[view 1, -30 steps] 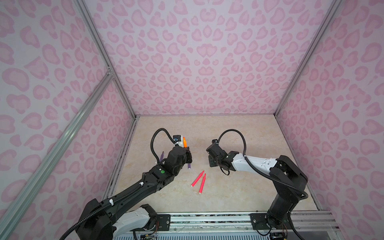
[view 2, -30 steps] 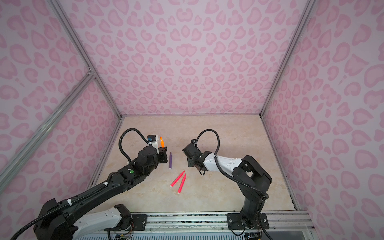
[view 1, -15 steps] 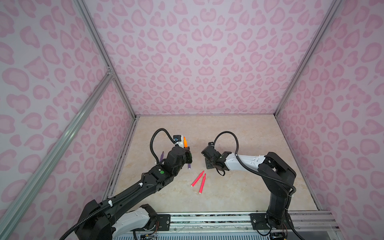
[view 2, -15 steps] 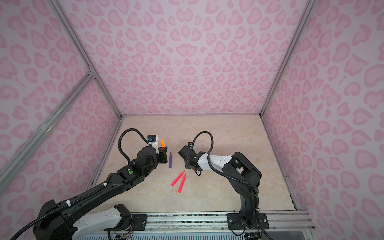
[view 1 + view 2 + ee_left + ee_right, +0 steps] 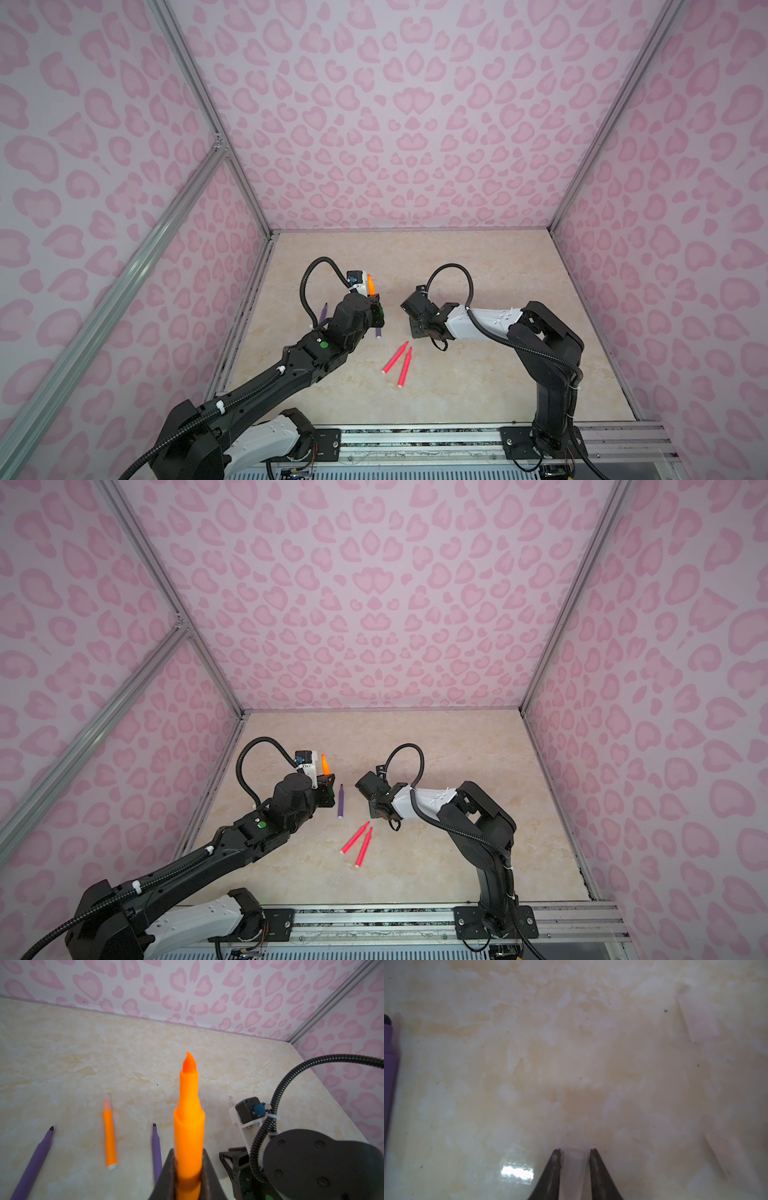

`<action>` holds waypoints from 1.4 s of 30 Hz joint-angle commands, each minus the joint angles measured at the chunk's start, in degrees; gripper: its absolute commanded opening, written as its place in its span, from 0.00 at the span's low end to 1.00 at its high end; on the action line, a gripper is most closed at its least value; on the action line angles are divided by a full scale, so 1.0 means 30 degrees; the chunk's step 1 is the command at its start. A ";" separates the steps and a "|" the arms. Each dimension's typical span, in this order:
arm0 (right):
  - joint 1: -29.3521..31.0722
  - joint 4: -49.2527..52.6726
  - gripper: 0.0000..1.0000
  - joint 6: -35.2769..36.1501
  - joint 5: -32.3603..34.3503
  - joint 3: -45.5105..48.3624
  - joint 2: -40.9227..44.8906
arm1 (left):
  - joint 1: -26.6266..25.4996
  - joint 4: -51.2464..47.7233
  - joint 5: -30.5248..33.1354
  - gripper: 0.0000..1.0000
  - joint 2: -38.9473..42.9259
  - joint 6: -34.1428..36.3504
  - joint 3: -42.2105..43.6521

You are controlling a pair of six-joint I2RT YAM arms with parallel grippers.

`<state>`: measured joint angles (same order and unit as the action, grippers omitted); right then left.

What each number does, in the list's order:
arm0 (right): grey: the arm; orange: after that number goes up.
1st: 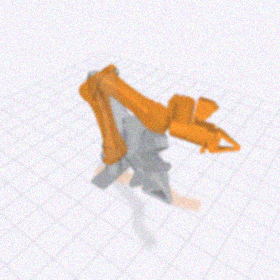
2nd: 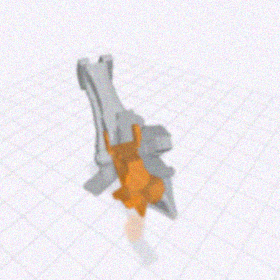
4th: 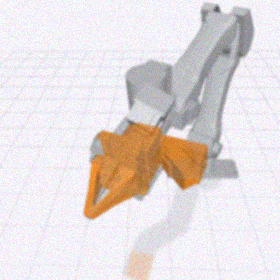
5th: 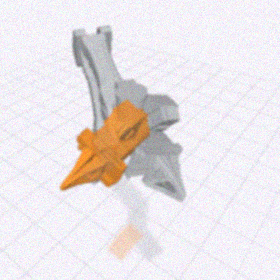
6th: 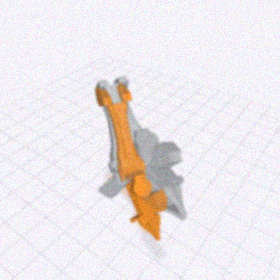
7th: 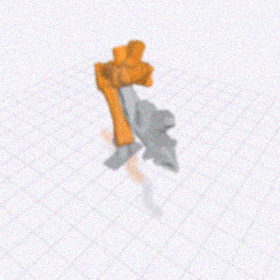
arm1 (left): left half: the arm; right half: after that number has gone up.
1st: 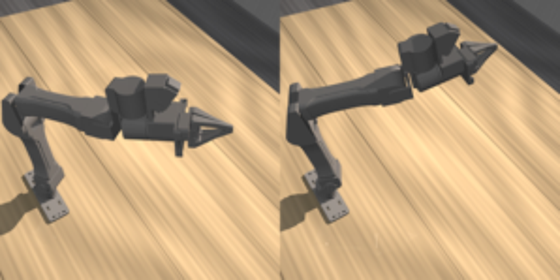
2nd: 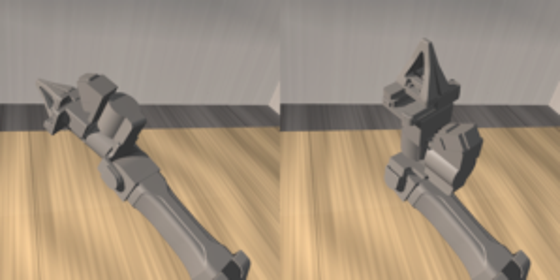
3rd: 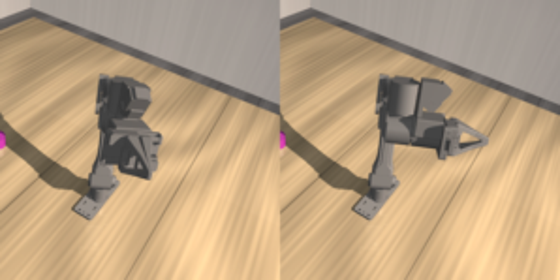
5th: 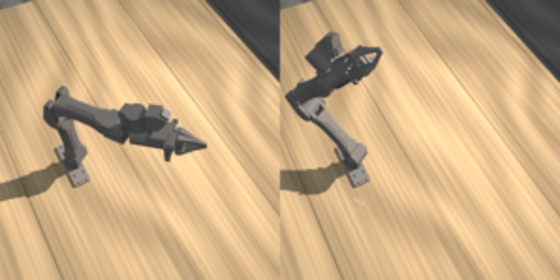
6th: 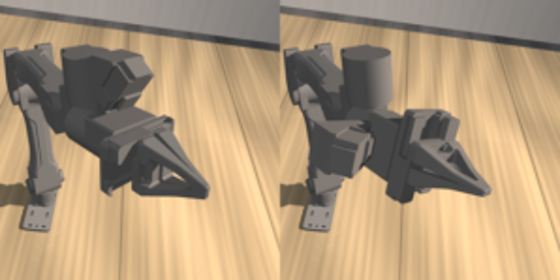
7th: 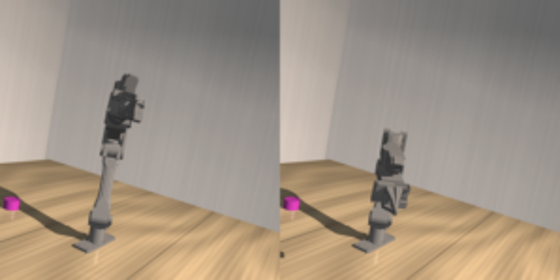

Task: Insert the pens into the pen caps
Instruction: 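Lower the right gripper onto a translucent cap and close on it, then lift the cap with the right gripper and swing it above the left gripper's pen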

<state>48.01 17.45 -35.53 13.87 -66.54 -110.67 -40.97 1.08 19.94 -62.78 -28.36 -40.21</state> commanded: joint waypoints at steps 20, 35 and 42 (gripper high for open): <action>-0.0500 -0.0204 0.12 -0.0440 0.0029 0.0462 -0.0127 | 0.0005 0.1277 -0.0763 0.03 -0.0056 0.0849 0.0125; -0.0503 -0.2049 0.05 -0.0933 0.1247 0.3215 0.6826 | -0.0083 0.5672 -0.6642 0.03 0.1021 0.2660 0.1725; -0.0533 -0.2957 0.03 -0.1010 0.2157 0.6082 1.2109 | -0.0323 0.6398 -0.7907 0.03 0.0492 0.3070 0.1686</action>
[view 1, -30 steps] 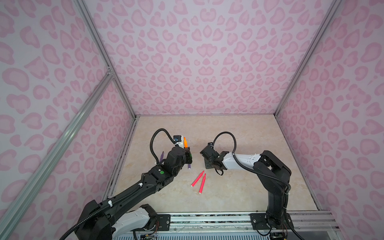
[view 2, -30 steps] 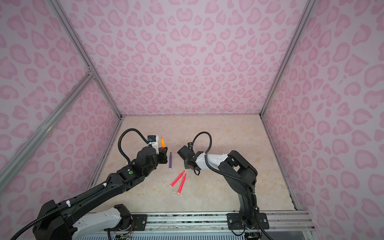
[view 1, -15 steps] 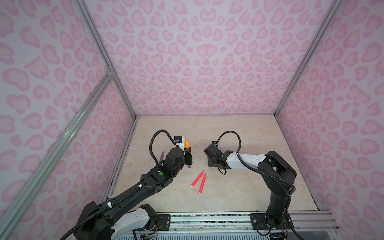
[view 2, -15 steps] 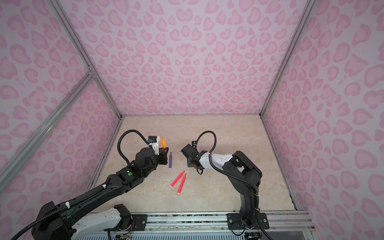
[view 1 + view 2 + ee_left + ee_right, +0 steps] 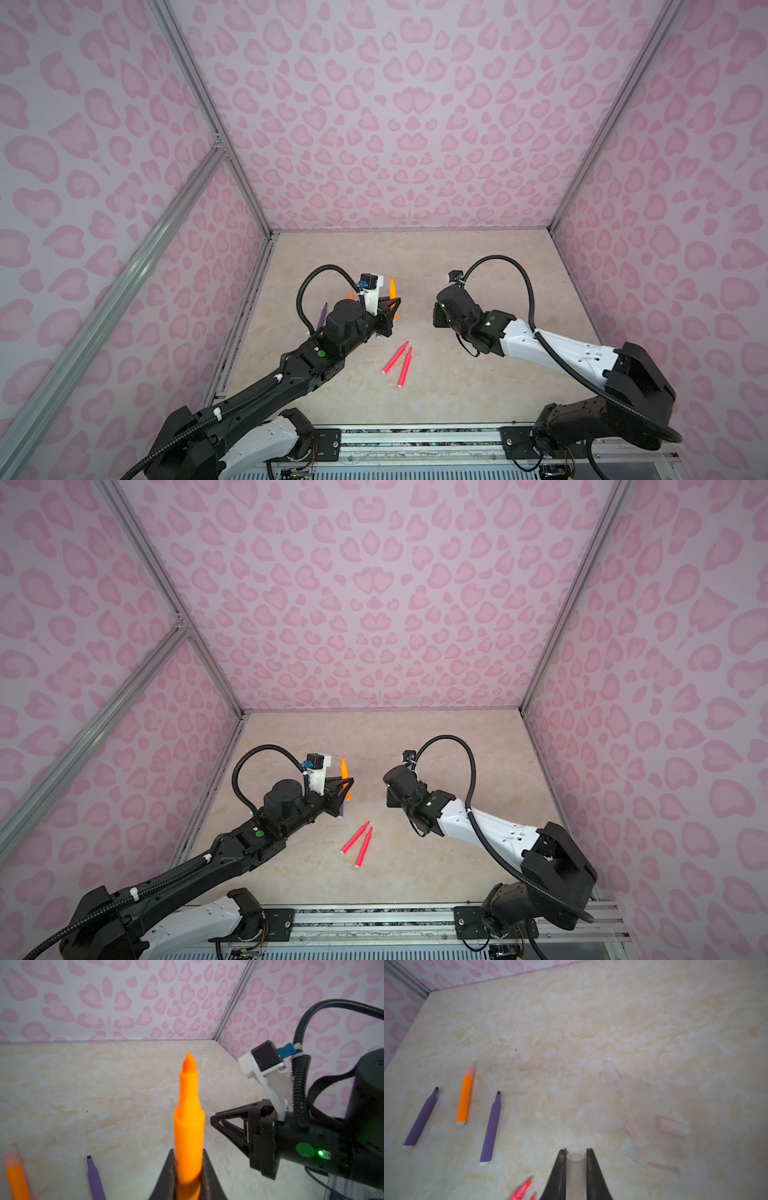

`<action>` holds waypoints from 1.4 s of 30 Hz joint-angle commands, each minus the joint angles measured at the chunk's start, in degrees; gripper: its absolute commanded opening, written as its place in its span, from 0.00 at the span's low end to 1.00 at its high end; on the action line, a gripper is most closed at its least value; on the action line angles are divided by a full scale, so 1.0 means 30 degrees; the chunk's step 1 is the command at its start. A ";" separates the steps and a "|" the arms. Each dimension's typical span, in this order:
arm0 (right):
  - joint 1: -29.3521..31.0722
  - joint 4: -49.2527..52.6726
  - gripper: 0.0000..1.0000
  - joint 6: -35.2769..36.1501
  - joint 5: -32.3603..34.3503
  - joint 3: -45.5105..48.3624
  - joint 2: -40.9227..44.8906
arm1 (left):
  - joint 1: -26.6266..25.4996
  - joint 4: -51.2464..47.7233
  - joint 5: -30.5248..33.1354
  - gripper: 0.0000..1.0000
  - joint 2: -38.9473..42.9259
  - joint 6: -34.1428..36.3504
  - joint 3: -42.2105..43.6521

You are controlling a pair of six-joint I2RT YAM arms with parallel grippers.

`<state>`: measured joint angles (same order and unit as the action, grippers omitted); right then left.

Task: Insert the pens into the pen caps
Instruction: 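Lift the cap with the right gripper and swing it above the left gripper's pen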

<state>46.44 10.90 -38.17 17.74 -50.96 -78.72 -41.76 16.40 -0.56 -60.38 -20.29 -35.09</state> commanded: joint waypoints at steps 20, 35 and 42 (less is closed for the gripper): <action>-0.4268 -0.4420 0.00 0.1669 -0.2116 -0.1155 0.2523 | -0.2534 0.1538 0.1891 0.04 -0.1101 0.3072 -0.0235; -0.4574 -0.4568 0.00 0.0864 -0.4517 0.2202 0.6323 | -0.3306 0.1065 0.1349 0.03 -0.2727 0.2666 -0.1179; -0.4609 -0.4677 0.00 0.0414 -0.5111 0.0949 0.6075 | -0.3315 0.1131 0.1341 0.04 -0.3313 0.1989 -0.1365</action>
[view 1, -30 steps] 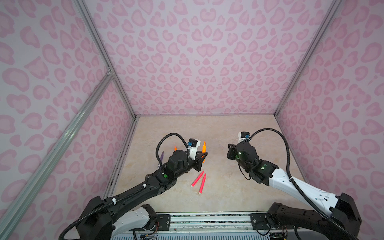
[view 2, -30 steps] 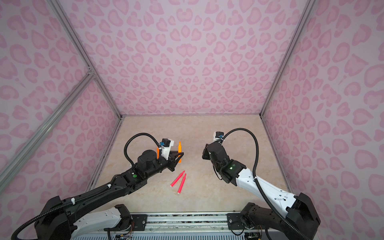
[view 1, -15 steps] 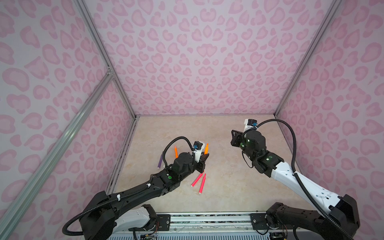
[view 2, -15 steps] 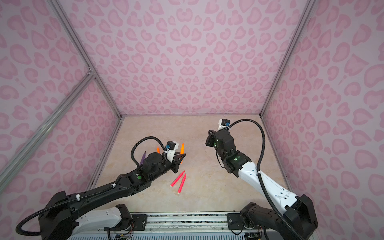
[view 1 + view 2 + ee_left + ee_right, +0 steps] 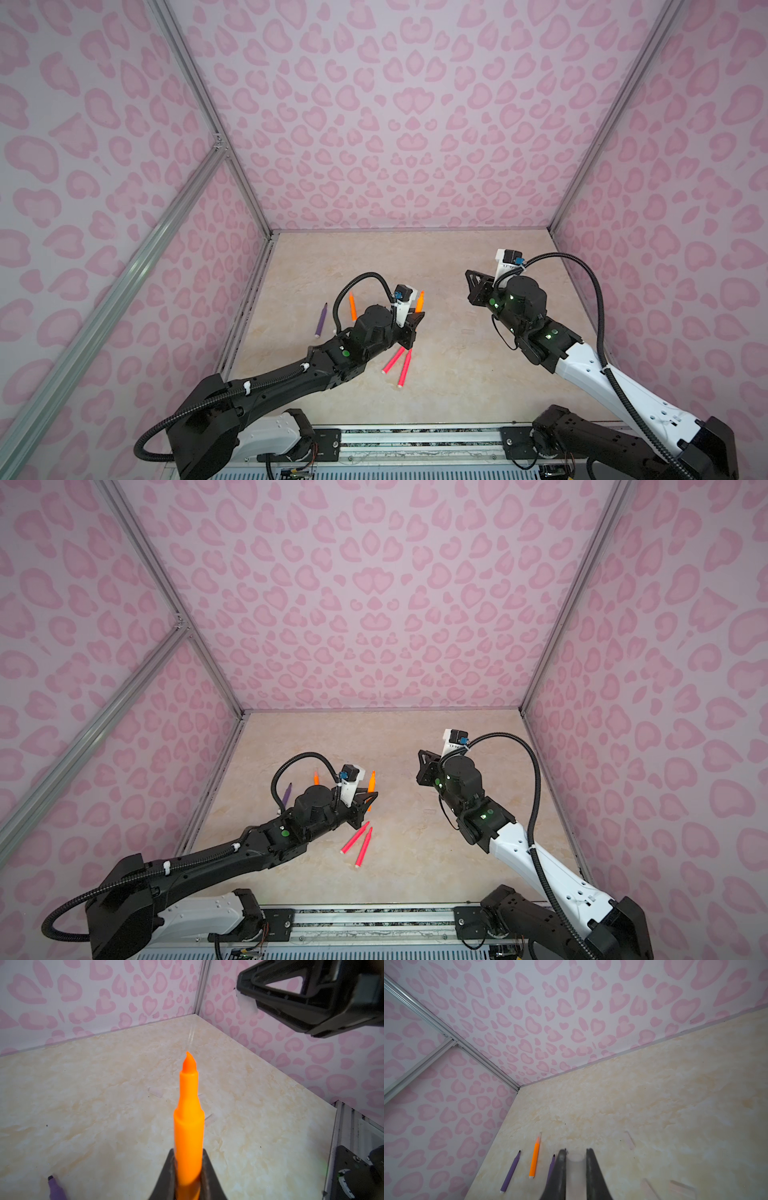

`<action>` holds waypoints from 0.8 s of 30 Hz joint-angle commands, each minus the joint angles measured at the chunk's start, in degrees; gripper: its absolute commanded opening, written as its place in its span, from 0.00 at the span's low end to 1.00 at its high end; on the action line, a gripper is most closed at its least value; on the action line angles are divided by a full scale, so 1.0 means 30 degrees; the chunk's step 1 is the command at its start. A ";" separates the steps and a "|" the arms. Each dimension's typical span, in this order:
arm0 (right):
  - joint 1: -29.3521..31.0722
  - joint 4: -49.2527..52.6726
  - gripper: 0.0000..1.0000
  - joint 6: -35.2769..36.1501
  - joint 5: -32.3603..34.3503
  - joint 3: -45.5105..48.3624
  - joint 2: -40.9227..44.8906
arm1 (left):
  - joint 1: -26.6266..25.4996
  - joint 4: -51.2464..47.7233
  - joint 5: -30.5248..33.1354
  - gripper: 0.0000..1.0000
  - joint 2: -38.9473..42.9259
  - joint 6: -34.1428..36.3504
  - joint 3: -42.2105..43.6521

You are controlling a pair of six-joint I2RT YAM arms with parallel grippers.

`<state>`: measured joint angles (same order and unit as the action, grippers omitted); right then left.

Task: Insert the pens into the pen caps
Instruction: 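Lift the cap with the right gripper and swing it above the left gripper's pen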

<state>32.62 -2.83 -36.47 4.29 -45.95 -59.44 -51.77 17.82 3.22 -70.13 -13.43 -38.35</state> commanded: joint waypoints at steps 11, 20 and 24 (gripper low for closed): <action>0.0514 -0.2738 0.00 -0.0472 -0.3733 -0.2324 -0.3141 | 0.0015 0.0679 -0.0279 0.04 0.0408 -0.0355 -0.0095; 0.1129 -0.2693 0.00 -0.0163 -0.3829 -0.2494 -0.3329 | -0.0014 0.0931 -0.1044 0.03 -0.0197 -0.0939 -0.0300; 0.1848 -0.3227 0.00 -0.0154 -0.3458 -0.2150 -0.3250 | 0.0000 0.0914 -0.0944 0.04 -0.0208 -0.0921 -0.0282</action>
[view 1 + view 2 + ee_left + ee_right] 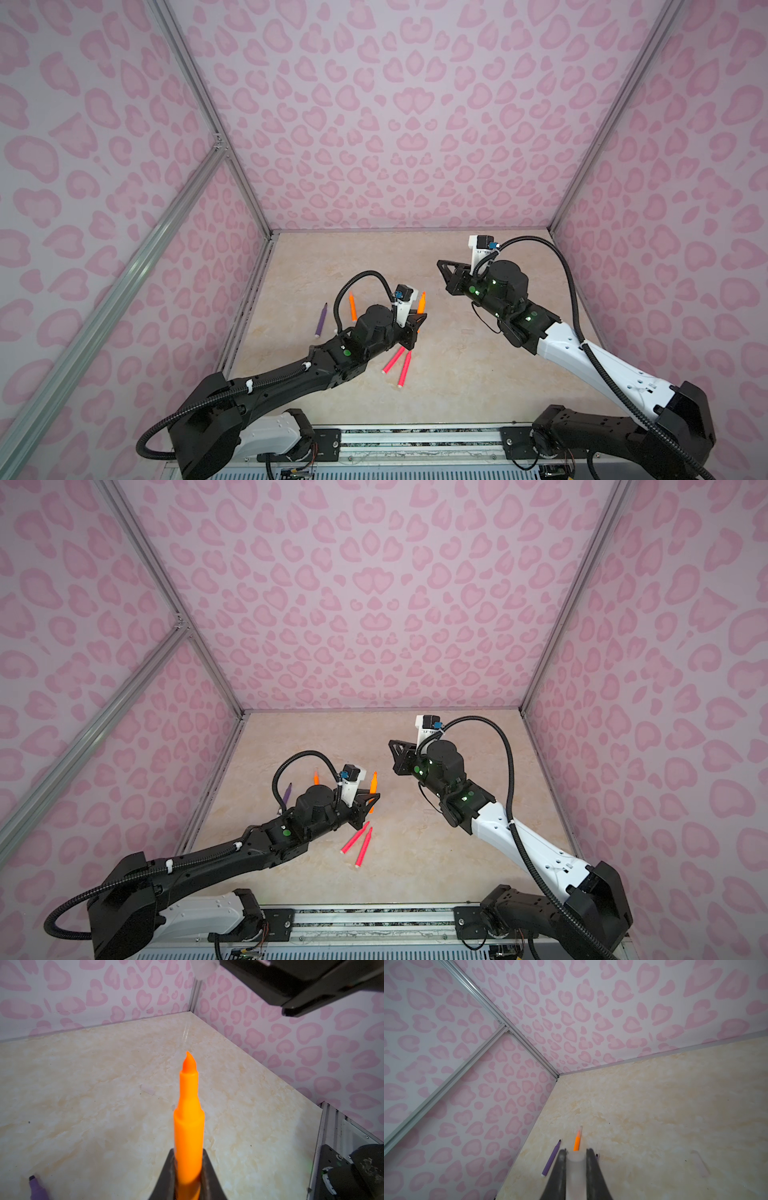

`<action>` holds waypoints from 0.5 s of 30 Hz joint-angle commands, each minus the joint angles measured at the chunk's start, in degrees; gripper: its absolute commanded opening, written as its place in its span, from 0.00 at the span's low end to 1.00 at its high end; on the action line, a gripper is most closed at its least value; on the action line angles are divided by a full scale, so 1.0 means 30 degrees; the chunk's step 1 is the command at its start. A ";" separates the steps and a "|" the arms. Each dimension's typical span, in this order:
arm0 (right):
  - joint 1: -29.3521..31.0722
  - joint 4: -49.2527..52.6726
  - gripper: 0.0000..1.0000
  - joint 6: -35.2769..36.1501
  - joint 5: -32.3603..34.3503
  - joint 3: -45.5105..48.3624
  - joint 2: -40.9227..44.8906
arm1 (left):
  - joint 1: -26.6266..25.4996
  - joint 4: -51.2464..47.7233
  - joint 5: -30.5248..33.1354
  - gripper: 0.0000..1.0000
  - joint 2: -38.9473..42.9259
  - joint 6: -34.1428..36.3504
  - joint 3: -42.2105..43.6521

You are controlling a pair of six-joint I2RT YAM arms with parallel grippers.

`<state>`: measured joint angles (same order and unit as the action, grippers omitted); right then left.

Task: Insert the pens into the pen caps
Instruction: 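Lift the cap with the right gripper and swing it above the left gripper's pen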

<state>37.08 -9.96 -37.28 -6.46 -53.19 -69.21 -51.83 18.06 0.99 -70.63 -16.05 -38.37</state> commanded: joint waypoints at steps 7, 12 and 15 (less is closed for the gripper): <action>0.1187 -0.1151 0.00 0.0092 0.1081 0.0441 0.0248 | 0.0022 0.0906 -0.0326 0.04 -0.0004 -0.0094 -0.0213; 0.1699 -0.1293 0.00 0.0038 0.1325 0.0326 0.0018 | 0.0021 0.0951 -0.0389 0.04 -0.0055 -0.0115 -0.0239; 0.1862 -0.1405 0.00 0.0044 0.1386 0.0181 -0.0339 | 0.0022 0.0894 -0.0389 0.03 -0.0074 -0.0083 -0.0261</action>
<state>42.39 -12.51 -37.30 -3.20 -52.27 -69.47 -51.83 18.09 0.34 -70.67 -16.43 -38.37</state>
